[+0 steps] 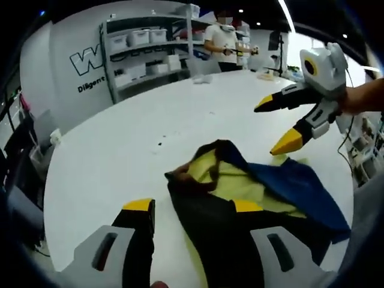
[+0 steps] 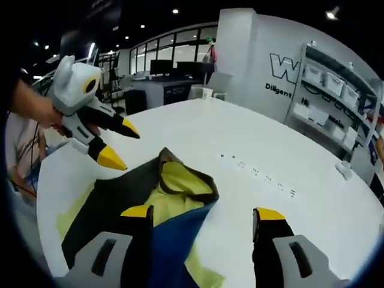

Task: Fold the garment on the visible template until the final outline fits inside the template.

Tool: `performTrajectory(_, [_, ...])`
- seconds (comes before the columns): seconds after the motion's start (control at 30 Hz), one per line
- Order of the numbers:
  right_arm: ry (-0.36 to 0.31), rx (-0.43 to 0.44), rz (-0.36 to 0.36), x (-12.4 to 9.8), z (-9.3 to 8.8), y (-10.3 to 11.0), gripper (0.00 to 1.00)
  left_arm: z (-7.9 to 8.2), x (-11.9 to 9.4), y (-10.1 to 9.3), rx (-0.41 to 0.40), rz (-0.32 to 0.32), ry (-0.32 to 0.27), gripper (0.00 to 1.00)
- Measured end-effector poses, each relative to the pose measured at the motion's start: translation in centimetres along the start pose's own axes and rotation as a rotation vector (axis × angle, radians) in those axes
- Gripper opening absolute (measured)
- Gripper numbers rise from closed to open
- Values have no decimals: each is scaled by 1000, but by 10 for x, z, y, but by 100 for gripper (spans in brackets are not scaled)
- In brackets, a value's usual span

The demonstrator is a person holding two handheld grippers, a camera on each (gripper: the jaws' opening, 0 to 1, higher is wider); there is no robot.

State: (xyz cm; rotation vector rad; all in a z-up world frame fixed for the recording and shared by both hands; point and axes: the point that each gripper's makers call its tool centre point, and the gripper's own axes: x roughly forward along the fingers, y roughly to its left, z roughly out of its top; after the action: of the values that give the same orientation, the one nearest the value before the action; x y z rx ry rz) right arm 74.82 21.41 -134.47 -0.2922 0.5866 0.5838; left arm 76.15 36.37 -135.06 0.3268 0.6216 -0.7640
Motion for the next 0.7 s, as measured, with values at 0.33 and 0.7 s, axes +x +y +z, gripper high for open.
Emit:
performTrajectory(0.33, [33, -37, 35, -23, -8, 14, 65, -1, -16, -8, 42, -33, -31, 52])
performTrajectory(0.7, [24, -37, 55, -41, -14, 33, 67, -10, -33, -22, 68, -59, -24, 60])
